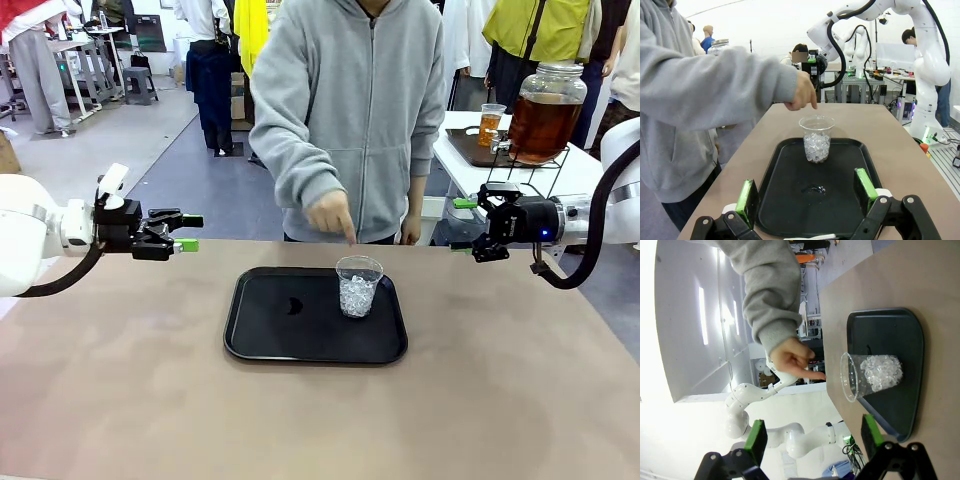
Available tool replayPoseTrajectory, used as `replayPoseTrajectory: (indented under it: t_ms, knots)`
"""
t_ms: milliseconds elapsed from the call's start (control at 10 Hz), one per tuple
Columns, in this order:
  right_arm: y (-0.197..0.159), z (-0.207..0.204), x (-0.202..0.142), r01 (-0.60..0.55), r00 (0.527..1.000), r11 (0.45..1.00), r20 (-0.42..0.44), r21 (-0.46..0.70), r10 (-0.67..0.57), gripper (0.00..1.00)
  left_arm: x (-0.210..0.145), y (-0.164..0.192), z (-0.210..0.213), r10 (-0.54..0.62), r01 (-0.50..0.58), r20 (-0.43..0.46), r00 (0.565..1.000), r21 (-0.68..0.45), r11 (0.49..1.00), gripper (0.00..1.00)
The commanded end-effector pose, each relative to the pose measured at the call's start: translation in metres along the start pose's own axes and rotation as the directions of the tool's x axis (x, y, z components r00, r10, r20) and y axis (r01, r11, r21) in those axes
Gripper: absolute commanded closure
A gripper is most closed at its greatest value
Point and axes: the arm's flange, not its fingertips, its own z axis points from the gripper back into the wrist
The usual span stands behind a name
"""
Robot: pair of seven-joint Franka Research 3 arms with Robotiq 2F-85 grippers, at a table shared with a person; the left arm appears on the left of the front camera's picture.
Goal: Pour the drink into the iced cup.
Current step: Pick up the iced cup indicated by the human and present it to them.
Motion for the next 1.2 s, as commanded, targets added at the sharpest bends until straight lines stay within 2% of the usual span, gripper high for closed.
replayPoseTrajectory:
  t_ms: [0,1100]
  knots:
    - [0.0013,0.0002,0.0004,-0.003,1.000,1.000,0.001,0.002,0.003,0.00,0.0019,0.0007,-0.0019,-0.002,0.002,0.005,1.000,0.008,1.000,0.00]
    - [0.0000,0.0000,0.0000,0.000,1.000,1.000,0.000,0.000,0.000,0.00,0.0019,0.0007,-0.0019,-0.002,0.002,0.005,1.000,0.008,1.000,0.00]
